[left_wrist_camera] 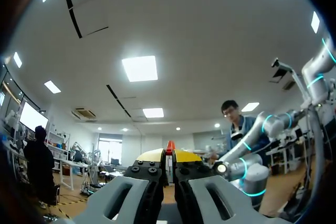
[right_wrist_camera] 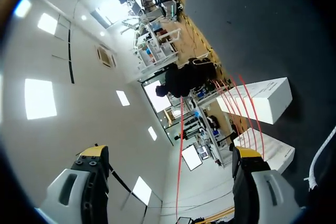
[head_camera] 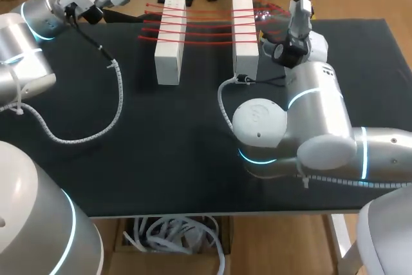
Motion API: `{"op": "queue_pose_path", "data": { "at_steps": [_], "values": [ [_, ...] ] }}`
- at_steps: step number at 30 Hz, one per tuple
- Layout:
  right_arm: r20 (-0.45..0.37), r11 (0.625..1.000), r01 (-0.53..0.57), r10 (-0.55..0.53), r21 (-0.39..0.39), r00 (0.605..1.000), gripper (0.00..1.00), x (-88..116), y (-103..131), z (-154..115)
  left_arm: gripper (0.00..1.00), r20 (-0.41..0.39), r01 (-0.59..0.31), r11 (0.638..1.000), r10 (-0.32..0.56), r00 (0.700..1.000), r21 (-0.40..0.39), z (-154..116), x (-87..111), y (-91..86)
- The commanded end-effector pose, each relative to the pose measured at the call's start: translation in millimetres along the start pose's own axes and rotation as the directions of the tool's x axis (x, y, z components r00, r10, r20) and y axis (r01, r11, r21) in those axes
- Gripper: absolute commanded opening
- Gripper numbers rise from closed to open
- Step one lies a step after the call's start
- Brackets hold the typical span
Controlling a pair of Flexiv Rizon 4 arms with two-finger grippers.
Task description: Grab the tape and strap the tape.
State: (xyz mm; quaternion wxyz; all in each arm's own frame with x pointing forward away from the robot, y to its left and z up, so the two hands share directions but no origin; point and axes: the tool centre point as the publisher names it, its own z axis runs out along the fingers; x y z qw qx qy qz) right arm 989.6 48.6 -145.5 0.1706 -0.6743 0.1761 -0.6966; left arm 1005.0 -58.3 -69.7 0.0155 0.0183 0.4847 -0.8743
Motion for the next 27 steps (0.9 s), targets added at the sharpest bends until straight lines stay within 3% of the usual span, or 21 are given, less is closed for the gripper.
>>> {"op": "queue_pose_path", "data": {
  "at_steps": [1,3,4,5,7,9,10,11,27],
  "values": [
    [-0.005,1.000,-0.006,0.006,-0.009,1.000,0.82,0.3,-3.1,5.4,0.00,0.002,-0.001,1.000,0.001,1.000,0.000,0.3,0.8,0.1],
    [-0.012,1.000,-0.008,0.008,-0.010,1.000,0.56,0.9,-4.4,6.5,0.00,0.002,-0.001,1.000,0.001,1.000,0.000,0.3,0.8,0.1],
    [-0.014,1.000,-0.009,0.009,-0.010,1.000,0.52,1.4,-5.2,6.9,0.00,0.002,-0.001,1.000,0.001,1.000,0.000,0.3,0.8,0.1],
    [-0.017,1.000,-0.010,0.010,-0.010,1.000,0.51,1.9,-5.9,7.2,0.00,0.002,-0.001,1.000,0.001,1.000,0.000,0.3,0.8,0.1],
    [-0.023,1.000,-0.009,0.009,-0.012,1.000,0.60,2.5,-6.9,7.5,0.00,0.002,-0.001,1.000,0.001,1.000,0.000,0.3,0.8,0.1],
    [-0.026,1.000,-0.011,0.010,-0.014,1.000,0.62,3.1,-7.9,6.3,0.00,0.002,-0.001,1.000,0.001,1.000,0.000,0.3,0.8,0.1],
    [-0.027,1.000,-0.012,0.011,-0.015,1.000,0.60,3.3,-8.2,5.3,0.00,0.002,-0.001,1.000,0.001,1.000,0.000,0.3,0.8,0.1],
    [-0.028,1.000,-0.013,0.012,-0.016,1.000,0.49,3.4,-8.4,4.6,0.00,0.002,-0.001,1.000,0.001,1.000,0.000,0.3,0.8,0.1],
    [-0.045,0.999,-0.018,0.016,-0.030,0.999,0.39,3.0,-12.8,-1.9,0.00,0.002,-0.001,1.000,0.001,1.000,0.000,0.3,0.8,0.1]
  ]
}}
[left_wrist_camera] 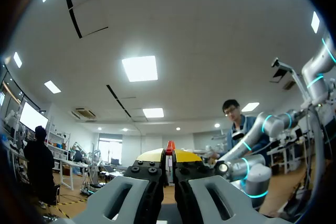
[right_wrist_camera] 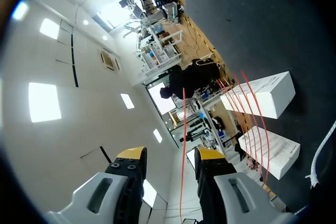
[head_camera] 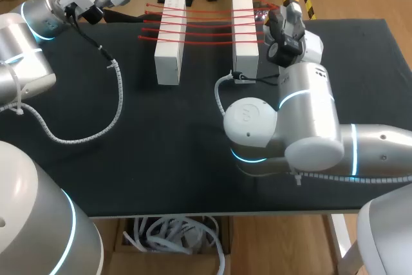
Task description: Grab the tape and strap the tape.
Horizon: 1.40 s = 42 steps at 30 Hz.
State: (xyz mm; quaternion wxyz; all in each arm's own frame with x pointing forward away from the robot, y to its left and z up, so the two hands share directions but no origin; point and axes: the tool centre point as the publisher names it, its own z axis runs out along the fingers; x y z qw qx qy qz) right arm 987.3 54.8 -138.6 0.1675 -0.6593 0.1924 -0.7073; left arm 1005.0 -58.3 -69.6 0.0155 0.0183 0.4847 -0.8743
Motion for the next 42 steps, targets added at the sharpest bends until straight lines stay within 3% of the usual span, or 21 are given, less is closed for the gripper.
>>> {"op": "queue_pose_path", "data": {
  "at_steps": [1,17,21,23,24,42],
  "values": [
    [-0.005,1.000,0.002,-0.002,-0.014,1.000,0.39,0.1,-4.1,0.5,0.00,0.002,-0.001,1.000,0.001,1.000,0.000,0.3,0.8,0.1],
    [-0.012,1.000,0.001,-0.001,-0.025,1.000,0.35,-0.1,-5.6,4.6,0.00,0.002,-0.001,1.000,0.001,1.000,0.000,0.3,0.8,0.1],
    [-0.011,0.999,0.001,-0.001,-0.032,1.000,0.20,-0.8,-5.4,5.3,0.00,0.002,-0.001,1.000,0.001,1.000,0.000,0.3,0.8,0.1],
    [-0.010,0.999,0.001,-0.001,-0.038,1.000,0.01,-0.9,-5.5,5.3,0.00,0.002,-0.001,1.000,0.001,1.000,0.000,0.3,0.8,0.1],
    [-0.009,0.999,0.001,-0.001,-0.044,1.000,0.00,-1.1,-5.3,5.4,0.00,0.002,-0.001,1.000,0.001,1.000,0.000,0.3,0.8,0.1],
    [0.023,0.999,0.019,-0.018,-0.045,1.000,0.00,-3.1,-6.9,3.7,0.00,0.002,-0.001,1.000,0.001,1.000,0.000,0.3,0.8,0.1]
  ]
}}
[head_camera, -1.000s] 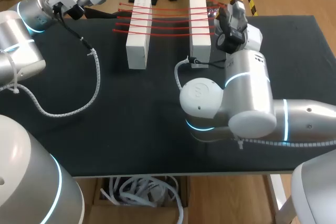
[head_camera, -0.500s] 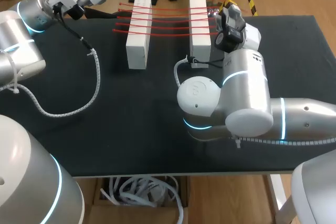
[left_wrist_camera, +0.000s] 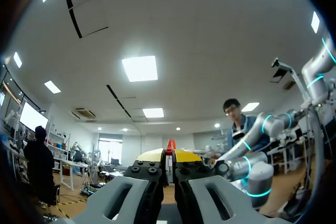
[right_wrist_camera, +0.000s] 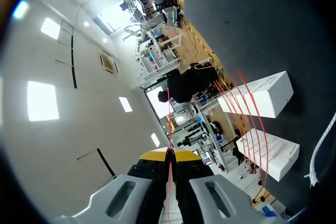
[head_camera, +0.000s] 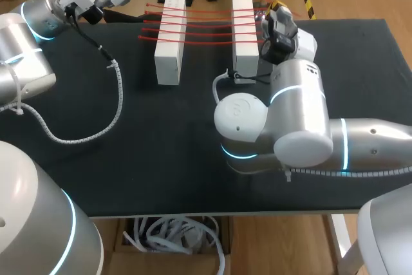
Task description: Grab the tape and strap the tape.
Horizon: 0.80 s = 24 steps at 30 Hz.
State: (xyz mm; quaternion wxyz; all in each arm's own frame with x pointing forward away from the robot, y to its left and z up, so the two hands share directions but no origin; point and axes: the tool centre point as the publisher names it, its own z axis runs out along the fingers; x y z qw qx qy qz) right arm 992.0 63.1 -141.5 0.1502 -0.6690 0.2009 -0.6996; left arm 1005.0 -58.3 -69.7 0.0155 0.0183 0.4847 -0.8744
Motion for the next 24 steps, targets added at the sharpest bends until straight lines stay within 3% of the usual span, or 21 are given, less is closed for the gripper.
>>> {"op": "queue_pose_path", "data": {
  "at_steps": [1,7,9,10,12,14,15,16,19,20,22,23,24],
  "values": [
    [0.008,1.000,0.004,-0.004,-0.004,1.000,0.00,3.8,-1.0,-0.4,0.00,0.002,-0.001,1.000,0.001,1.000,0.000,0.3,0.8,0.1],
    [0.008,1.000,0.004,-0.004,-0.004,1.000,0.00,3.8,-1.0,-0.4,0.00,0.002,-0.001,1.000,0.001,1.000,0.000,0.3,0.8,0.1],
    [0.008,1.000,0.004,-0.004,-0.004,1.000,0.00,3.8,-1.0,-0.4,0.00,0.002,-0.027,0.991,0.028,1.000,-0.128,-1.2,1.2,0.1],
    [0.008,1.000,0.004,-0.004,-0.004,1.000,0.00,3.8,-1.0,-0.4,0.00,-0.013,-0.034,0.968,0.031,0.999,-0.249,-1.5,1.4,0.7],
    [0.008,1.000,0.004,-0.004,-0.004,1.000,0.00,3.8,-1.0,-0.4,0.00,-0.039,-0.065,0.899,0.053,0.998,-0.432,0.2,2.0,2.4],
    [0.008,1.000,0.004,-0.004,-0.004,1.000,0.00,3.8,-1.0,-0.4,0.00,-0.074,-0.089,0.783,0.055,0.996,-0.616,1.6,2.6,3.5],
    [0.008,1.000,0.004,-0.004,-0.004,1.000,0.00,3.8,-1.0,-0.4,0.00,-0.079,-0.099,0.745,0.062,0.995,-0.660,2.6,3.1,3.7],
    [0.008,1.000,0.004,-0.004,-0.004,1.000,0.00,3.8,-1.0,-0.4,0.00,-0.086,-0.096,0.670,0.048,0.995,-0.736,2.9,3.4,4.7],
    [0.008,1.000,0.004,-0.004,-0.004,1.000,0.00,3.8,-1.0,-0.4,0.00,-0.106,-0.106,0.513,0.030,0.994,-0.852,3.3,4.9,7.4],
    [0.008,1.000,0.004,-0.004,-0.004,1.000,0.00,3.8,-1.0,-0.4,0.00,-0.107,-0.107,0.485,0.028,0.994,-0.868,3.6,5.2,7.5],
    [0.008,1.000,0.004,-0.004,-0.004,1.000,0.00,3.8,-1.0,-0.4,0.00,-0.140,-0.137,0.357,0.019,0.990,-0.924,4.6,6.4,6.0],
    [0.008,1.000,0.004,-0.004,-0.004,1.000,0.00,3.8,-1.0,-0.4,0.00,-0.140,-0.138,0.325,0.019,0.990,-0.935,5.2,7.1,5.6],
    [0.008,1.000,0.004,-0.004,-0.004,1.000,0.00,3.8,-1.0,-0.4,0.00,-0.145,-0.144,0.271,0.015,0.989,-0.952,5.4,7.8,4.2]
  ]
}}
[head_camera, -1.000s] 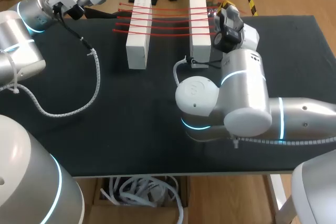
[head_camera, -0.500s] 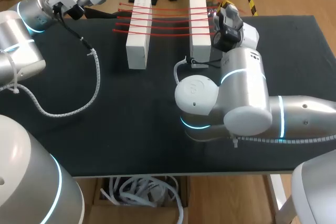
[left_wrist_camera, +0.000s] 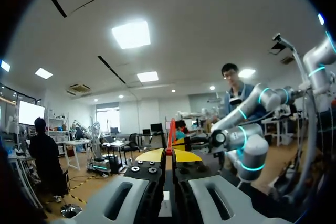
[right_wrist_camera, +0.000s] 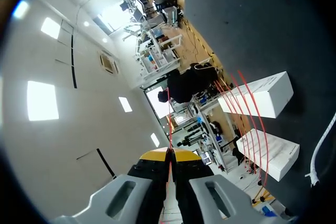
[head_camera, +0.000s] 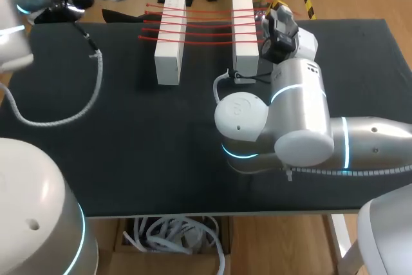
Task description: Grab the tape and strap the tape.
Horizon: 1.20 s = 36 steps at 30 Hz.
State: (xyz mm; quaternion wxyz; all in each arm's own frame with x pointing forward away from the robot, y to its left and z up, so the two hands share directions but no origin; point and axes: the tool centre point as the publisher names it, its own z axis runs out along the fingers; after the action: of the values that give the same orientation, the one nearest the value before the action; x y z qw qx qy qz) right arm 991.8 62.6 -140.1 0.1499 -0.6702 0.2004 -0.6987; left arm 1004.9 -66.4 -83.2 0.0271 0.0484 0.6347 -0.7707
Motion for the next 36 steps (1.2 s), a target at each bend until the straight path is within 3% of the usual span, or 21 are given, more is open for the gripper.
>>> {"op": "queue_pose_path", "data": {
  "at_steps": [1,10,12,14,29,31,32,33,34,36],
  "values": [
    [0.005,1.000,0.003,-0.003,-0.003,1.000,0.00,2,-1,0,0.00,-0.098,-0.085,0.572,0.008,0.995,-0.816,1,6.8,-13.8],
    [0.005,1.000,0.003,-0.003,-0.003,1.000,0.00,2,-1,0,0.00,-0.123,-0.121,0.306,0.013,0.992,-0.944,-4,10.8,-19.5],
    [0.005,1.000,0.003,-0.003,-0.003,1.000,0.00,2,-1,0,0.00,-0.125,-0.122,0.302,0.012,0.992,-0.945,-5,11.0,-18.9],
    [0.005,1.000,0.003,-0.003,-0.003,1.000,0.00,2,-1,0,0.00,-0.120,-0.122,0.359,0.028,0.992,-0.925,-5,11.7,-18.5],
    [0.005,1.000,0.003,-0.003,-0.003,1.000,0.00,2,-1,0,0.00,-0.120,-0.122,0.359,0.028,0.992,-0.925,-5,11.7,-18.5],
    [0.005,1.000,0.003,-0.003,-0.003,1.000,0.00,2,-1,0,0.00,-0.143,-0.142,0.311,0.022,0.990,-0.940,1,11.6,-17.6],
    [0.005,1.000,0.003,-0.003,-0.003,1.000,0.00,2,-1,0,0.00,-0.144,-0.147,0.314,0.032,0.989,-0.938,3,11.9,-18.0],
    [0.005,1.000,0.003,-0.003,-0.003,1.000,0.00,2,-1,0,0.00,-0.152,-0.154,0.286,0.027,0.988,-0.946,6,12.0,-18.2],
    [0.005,1.000,0.003,-0.003,-0.003,1.000,0.00,2,-1,0,0.00,-0.156,-0.161,0.292,0.043,0.987,-0.943,7,11.9,-18.2],
    [0.005,1.000,0.003,-0.003,-0.003,1.000,0.00,2,-1,0,0.00,-0.161,-0.168,0.266,0.046,0.986,-0.949,11,13.0,-19.8]
  ]
}}
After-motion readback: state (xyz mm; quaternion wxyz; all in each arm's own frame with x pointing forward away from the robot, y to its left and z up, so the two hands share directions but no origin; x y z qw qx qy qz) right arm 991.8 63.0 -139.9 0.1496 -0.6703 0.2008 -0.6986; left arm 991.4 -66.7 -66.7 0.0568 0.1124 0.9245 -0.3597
